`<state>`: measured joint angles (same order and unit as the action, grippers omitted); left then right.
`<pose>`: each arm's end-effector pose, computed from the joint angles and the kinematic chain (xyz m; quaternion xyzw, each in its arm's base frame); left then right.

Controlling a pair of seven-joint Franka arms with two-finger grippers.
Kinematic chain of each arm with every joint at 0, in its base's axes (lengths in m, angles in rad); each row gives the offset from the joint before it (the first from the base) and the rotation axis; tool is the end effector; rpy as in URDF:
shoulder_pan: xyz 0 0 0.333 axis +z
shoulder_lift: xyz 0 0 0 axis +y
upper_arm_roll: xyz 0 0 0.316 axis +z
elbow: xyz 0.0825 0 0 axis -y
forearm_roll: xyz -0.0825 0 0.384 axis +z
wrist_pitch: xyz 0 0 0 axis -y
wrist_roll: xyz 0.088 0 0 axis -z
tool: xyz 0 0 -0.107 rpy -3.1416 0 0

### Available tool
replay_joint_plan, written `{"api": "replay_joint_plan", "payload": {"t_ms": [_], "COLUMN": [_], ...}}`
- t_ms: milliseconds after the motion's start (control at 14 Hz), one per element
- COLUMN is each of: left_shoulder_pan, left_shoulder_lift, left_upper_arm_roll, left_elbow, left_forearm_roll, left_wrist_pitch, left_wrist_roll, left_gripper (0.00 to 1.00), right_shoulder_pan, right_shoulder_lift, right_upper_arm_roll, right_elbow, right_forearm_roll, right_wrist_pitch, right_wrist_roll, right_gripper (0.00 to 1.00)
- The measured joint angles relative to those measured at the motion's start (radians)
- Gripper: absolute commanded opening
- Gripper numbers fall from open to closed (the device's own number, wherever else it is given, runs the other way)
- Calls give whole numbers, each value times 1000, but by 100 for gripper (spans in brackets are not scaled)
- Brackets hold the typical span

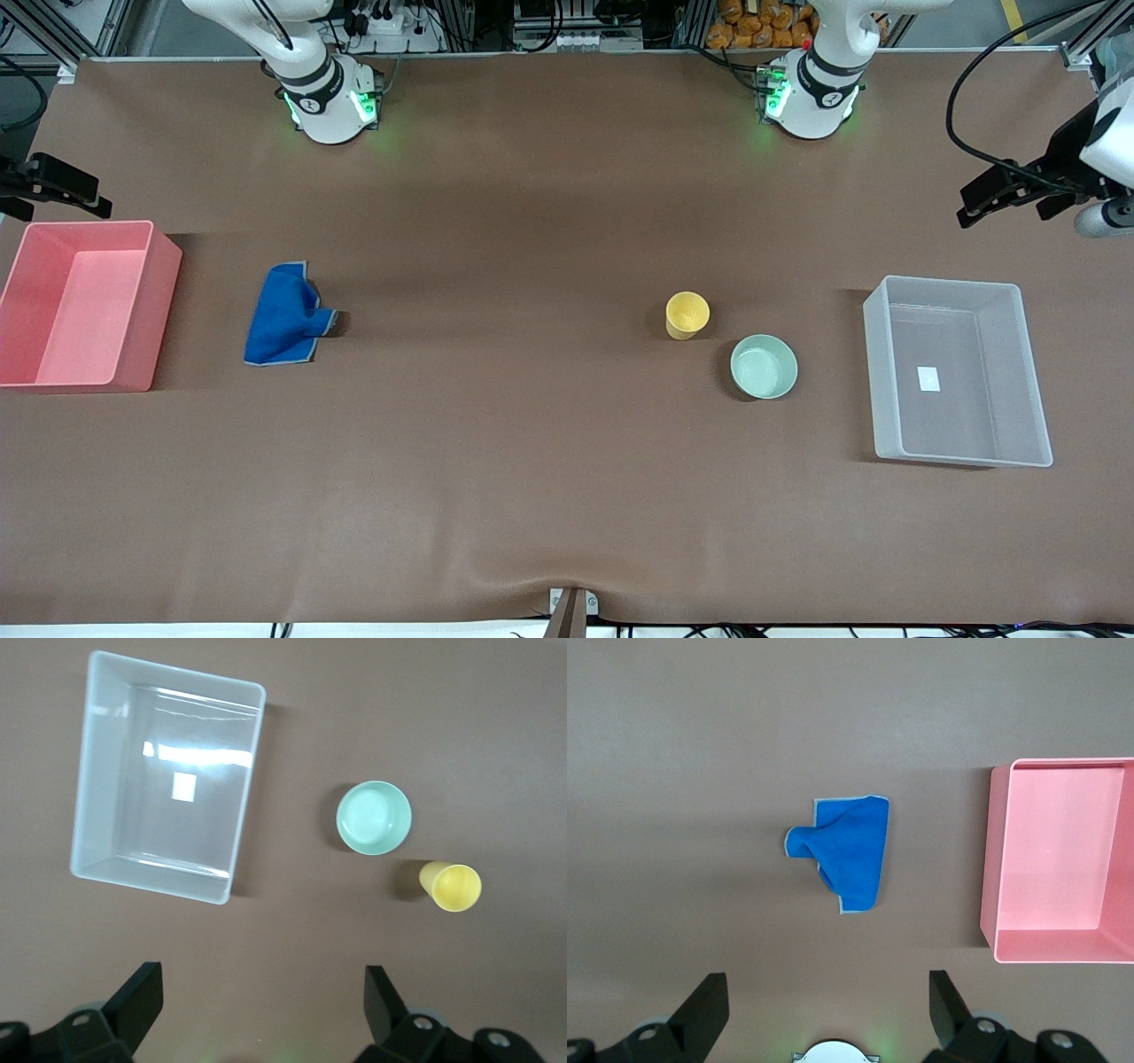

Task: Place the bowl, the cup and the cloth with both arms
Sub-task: 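Reach the left gripper to the yellow cup while the right gripper reaches the cloth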

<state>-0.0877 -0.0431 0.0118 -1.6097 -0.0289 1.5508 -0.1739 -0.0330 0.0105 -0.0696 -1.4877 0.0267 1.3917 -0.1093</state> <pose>0.5370 -0.0438 0.6280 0.9987 0.0488 -0.0097 0.0136 0.5365 -0.0518 0.6426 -0.9985 -0.0050 0.0515 0.0184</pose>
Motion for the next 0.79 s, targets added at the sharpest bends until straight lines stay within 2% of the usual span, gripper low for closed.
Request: {"api": "replay_joint_plan", "payload": {"t_ms": [143, 429, 571, 786], "left_shoulder_pan": [-2, -10, -17, -19], "left_shoulder_lift": [31, 148, 207, 246], "left_upper_arm_roll": [-44, -214, -277, -325], "left_elbow": [-11, -52, -130, -271], "left_forearm_roll": [-17, -20, -20, -20], "left_wrist_pitch": [43, 223, 414, 610], "left_wrist_roll": [-9, -184, -268, -289], "left_gripper": [100, 100, 100, 100], "right_shoulder_pan": [-1, 1, 0, 0], "right_shoulder_lift": [1, 8, 12, 37], "right_upper_arm_roll": [-3, -2, -2, -3], "right_elbow": [0, 0, 1, 1], "right_forearm_roll": [0, -5, -7, -7], "right_wrist_pitch": [11, 47, 88, 180], "right_wrist_roll": [0, 0, 0, -1], "right_gripper": [100, 100, 100, 100]}}
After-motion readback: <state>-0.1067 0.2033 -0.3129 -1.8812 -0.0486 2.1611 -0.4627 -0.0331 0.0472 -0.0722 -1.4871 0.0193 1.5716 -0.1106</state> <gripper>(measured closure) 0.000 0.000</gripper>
